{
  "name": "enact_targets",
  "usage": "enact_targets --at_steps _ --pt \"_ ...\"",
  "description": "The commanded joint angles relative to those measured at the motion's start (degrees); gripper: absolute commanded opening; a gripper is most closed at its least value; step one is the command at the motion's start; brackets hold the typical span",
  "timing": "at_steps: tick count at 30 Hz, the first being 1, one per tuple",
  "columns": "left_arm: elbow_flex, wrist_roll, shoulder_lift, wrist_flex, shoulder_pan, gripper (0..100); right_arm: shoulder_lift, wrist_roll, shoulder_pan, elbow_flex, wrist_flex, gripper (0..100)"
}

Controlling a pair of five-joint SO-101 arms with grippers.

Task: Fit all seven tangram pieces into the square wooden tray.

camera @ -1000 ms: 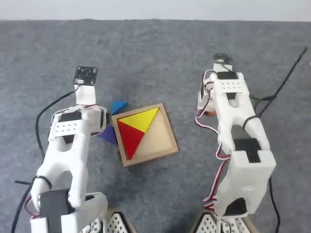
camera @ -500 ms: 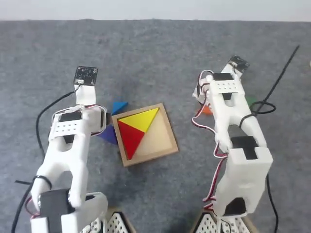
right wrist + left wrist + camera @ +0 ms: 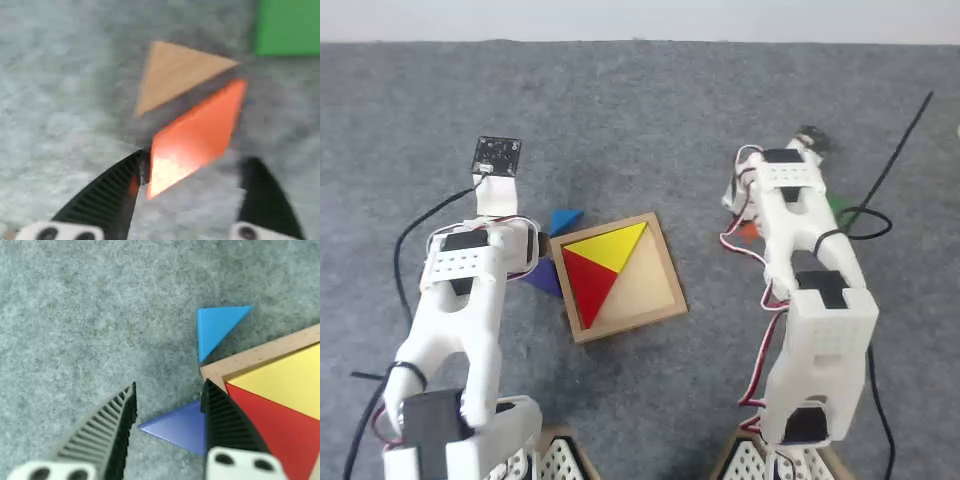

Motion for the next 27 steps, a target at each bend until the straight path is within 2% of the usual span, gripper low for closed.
enact_targets --at_steps 1,6,9,13,15,17,19,21,24,27 --pt "-0.31 0.26 -2.64 -1.14 -0.09 21 -0.31 1.32 2.33 -3.43 4.79 2.6" --pt "-0.22 0.26 -2.55 -1.14 -0.09 21 -0.75 8.18 1.98 -4.22 10.68 2.0" --pt "0.22 0.26 -2.55 -1.32 -0.09 21 -0.84 21.89 1.19 -4.22 13.93 2.0" --pt "0.31 0.26 -2.55 -2.29 0.00 21 -0.84 43.96 -0.75 -3.87 21.76 2.0" --pt "0.31 0.26 -2.55 -2.29 0.00 21 -0.84 51.08 -1.19 -3.87 25.71 2.0" --pt "0.31 0.26 -2.55 -2.29 0.00 21 -1.45 54.77 -0.92 -3.87 28.09 1.9" --pt "0.40 0.26 -2.55 -2.29 0.09 21 -4.62 56.09 0.13 -2.55 27.74 1.3" --pt "0.40 0.26 -2.55 -2.29 0.09 21 -10.68 53.36 2.15 -0.97 23.25 1.2" --pt "0.40 0.26 -2.55 -2.29 0.18 21 -19.82 44.84 3.74 1.41 14.64 2.4" --pt "0.40 0.26 -2.55 -2.29 0.18 21 -21.76 33.67 3.74 2.81 8.48 8.5"
